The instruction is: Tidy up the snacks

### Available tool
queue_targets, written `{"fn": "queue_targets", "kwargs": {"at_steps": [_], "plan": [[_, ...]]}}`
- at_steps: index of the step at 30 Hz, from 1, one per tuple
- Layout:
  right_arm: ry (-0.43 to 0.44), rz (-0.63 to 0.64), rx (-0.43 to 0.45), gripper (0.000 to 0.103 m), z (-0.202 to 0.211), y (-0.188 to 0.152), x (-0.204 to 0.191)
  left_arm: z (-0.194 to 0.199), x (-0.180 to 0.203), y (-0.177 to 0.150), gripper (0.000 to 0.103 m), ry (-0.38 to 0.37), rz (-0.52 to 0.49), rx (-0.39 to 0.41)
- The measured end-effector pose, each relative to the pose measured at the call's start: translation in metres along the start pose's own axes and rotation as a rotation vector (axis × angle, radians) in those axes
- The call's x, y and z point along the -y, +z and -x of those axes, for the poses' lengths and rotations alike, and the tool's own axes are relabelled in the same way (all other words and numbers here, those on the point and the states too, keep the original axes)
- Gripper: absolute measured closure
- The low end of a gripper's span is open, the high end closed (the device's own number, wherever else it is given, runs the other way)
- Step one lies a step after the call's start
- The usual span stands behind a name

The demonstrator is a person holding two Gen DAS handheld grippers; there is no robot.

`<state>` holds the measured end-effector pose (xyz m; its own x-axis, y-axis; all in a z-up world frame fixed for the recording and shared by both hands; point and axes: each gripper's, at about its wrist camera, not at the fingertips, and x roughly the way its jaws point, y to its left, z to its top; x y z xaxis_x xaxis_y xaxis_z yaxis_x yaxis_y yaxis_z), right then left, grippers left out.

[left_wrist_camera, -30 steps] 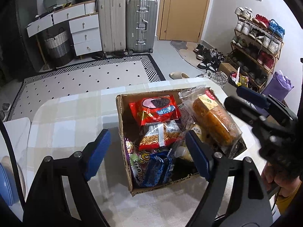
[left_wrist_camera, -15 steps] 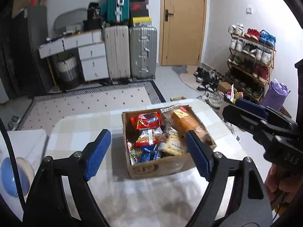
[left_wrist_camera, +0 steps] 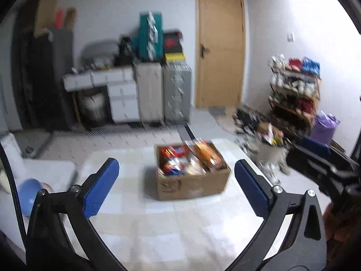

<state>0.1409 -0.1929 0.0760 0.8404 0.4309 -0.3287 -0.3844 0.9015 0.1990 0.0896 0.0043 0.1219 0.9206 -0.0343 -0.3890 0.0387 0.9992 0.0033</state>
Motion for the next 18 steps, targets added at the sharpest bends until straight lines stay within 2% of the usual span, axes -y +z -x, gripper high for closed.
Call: {"fn": "queue_targets", "kwargs": {"at_steps": [2,6,10,14,18], "plan": [[0.002,-0.001,0.019,0.001,0.019,-0.008,-0.008,0.027,-0.005,-0.003,0.001,0.009,0.002,0.03],[0.007,-0.001,0.003,0.001,0.039,-0.022,-0.023,0.073,-0.013,-0.017,0.001,-0.011,0.045,0.027],[-0.018,0.049,0.036,0.001,0.065,-0.041,-0.039,0.11,-0.018,-0.039,0.001,-0.005,0.053,0.031],[-0.063,0.075,0.02,0.001,0.077,-0.066,-0.046,0.132,-0.02,-0.07,0.001,0.027,0.034,0.009],[-0.067,-0.02,0.004,0.001,0.085,-0.096,-0.035,0.133,-0.029,-0.102,0.001,0.033,0.074,-0.029]]}}
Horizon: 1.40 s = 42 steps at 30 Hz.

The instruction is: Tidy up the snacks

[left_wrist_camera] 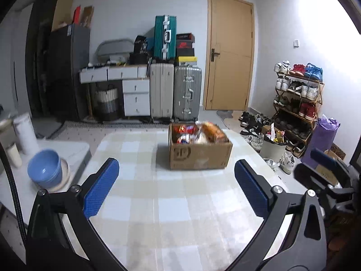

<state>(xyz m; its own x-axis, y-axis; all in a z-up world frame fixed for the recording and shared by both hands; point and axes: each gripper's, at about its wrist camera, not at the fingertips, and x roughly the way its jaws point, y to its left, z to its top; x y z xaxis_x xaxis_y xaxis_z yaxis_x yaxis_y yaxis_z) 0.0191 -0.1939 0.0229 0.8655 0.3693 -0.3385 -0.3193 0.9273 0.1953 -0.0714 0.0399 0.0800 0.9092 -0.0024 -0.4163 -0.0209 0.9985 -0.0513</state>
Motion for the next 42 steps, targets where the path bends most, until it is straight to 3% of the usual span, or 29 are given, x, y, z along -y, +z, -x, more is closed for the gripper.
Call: {"fn": "queue_targets", "kwargs": {"at_steps": [9,21,42], "plan": [[-0.027,-0.028,-0.044,0.001,-0.004,-0.03,0.0,-0.024,-0.002,-0.041,0.001,0.034,0.021,-0.082],[-0.037,0.04,-0.017,0.001,0.0,-0.03,-0.015,-0.033,0.008,-0.037,0.001,0.017,0.018,-0.082],[-0.03,0.025,-0.015,0.001,0.001,-0.037,-0.012,-0.031,0.012,-0.032,0.001,0.001,-0.003,-0.091]]}}
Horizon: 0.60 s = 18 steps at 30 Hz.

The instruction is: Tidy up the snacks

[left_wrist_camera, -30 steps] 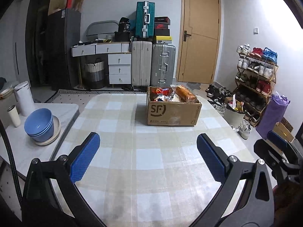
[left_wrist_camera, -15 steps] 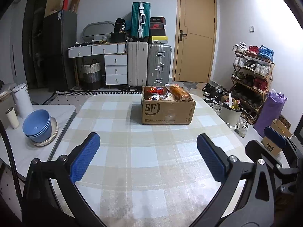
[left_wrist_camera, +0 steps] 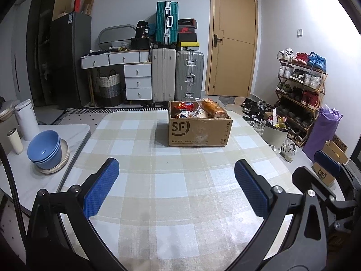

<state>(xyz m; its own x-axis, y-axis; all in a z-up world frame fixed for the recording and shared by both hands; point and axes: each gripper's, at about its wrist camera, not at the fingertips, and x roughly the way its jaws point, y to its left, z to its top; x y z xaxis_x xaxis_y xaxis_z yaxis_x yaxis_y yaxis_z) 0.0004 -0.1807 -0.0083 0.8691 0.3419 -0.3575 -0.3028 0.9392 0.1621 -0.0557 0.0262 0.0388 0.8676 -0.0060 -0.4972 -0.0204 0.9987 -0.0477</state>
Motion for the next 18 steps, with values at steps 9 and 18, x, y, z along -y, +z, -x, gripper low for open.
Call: {"fn": "queue_targets", "kwargs": {"at_steps": [9,18], "plan": [[0.002,-0.005,-0.008,0.001,-0.0026,-0.0028,0.0005,-0.0013,0.0009,-0.0008,0.001,-0.001,-0.003,-0.003],[0.005,-0.009,-0.013,0.001,-0.0054,-0.0046,0.0013,-0.0037,0.0002,-0.0028,0.001,-0.006,-0.004,-0.008]]}}
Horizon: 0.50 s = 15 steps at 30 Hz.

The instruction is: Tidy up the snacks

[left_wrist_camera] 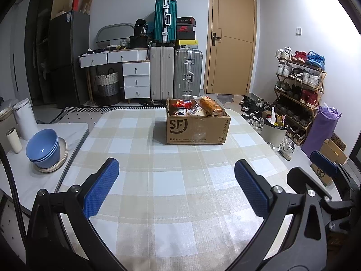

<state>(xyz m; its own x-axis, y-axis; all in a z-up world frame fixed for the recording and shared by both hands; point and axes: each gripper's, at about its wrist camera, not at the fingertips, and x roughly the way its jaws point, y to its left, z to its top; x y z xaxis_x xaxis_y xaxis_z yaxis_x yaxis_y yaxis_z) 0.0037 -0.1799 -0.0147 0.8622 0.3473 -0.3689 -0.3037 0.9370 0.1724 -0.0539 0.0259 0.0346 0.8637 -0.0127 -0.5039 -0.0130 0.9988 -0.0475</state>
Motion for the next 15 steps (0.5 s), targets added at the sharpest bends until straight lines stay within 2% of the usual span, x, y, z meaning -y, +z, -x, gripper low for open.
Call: {"fn": "queue_targets", "kwargs": {"at_steps": [15], "plan": [[0.002,0.0,-0.006,0.001,-0.0011,-0.0007,-0.0005,-0.0028,0.0014,-0.0035,0.001,-0.001,-0.003,-0.003]]}}
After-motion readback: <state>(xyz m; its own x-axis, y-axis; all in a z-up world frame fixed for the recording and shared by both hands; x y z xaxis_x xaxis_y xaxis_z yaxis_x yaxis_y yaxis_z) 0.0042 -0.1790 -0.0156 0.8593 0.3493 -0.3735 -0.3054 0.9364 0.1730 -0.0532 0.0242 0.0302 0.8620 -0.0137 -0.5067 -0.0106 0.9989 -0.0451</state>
